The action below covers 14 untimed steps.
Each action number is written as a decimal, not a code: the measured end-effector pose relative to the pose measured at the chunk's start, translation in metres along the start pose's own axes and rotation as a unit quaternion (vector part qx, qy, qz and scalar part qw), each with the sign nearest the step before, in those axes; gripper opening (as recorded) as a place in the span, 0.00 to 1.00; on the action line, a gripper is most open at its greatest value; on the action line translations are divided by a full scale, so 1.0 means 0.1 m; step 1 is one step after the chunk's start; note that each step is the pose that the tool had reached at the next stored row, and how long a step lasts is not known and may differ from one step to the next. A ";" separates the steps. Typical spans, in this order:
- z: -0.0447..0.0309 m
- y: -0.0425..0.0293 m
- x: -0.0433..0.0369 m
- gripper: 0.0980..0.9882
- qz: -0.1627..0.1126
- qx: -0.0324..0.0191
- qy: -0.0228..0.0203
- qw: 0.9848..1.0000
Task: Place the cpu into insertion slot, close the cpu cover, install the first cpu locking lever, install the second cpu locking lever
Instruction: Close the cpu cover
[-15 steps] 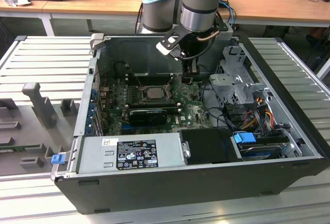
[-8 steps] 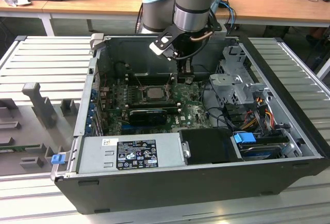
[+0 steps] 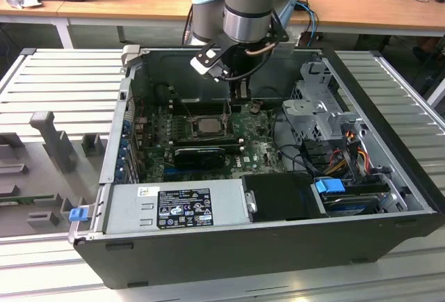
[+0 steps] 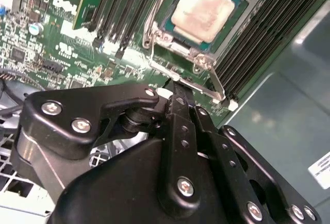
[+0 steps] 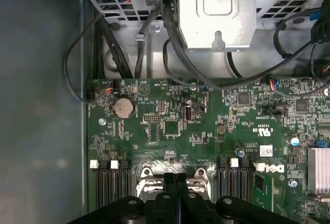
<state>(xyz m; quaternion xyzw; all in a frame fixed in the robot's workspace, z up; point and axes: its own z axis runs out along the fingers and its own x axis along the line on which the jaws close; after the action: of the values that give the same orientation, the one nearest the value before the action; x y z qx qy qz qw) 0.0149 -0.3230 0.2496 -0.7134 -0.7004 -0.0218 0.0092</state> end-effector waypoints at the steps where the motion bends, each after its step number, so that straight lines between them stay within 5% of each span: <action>1: 0.001 -0.011 0.000 0.01 0.000 0.000 0.000 1.000; 7: 0.032 -0.070 -0.003 0.01 0.000 0.000 0.000 1.000; 14: 0.153 -0.103 -0.009 0.01 -0.002 0.000 0.000 1.000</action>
<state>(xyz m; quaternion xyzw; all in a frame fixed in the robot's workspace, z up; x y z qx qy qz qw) 0.0049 -0.3230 0.2341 -0.7121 -0.7017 -0.0218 0.0092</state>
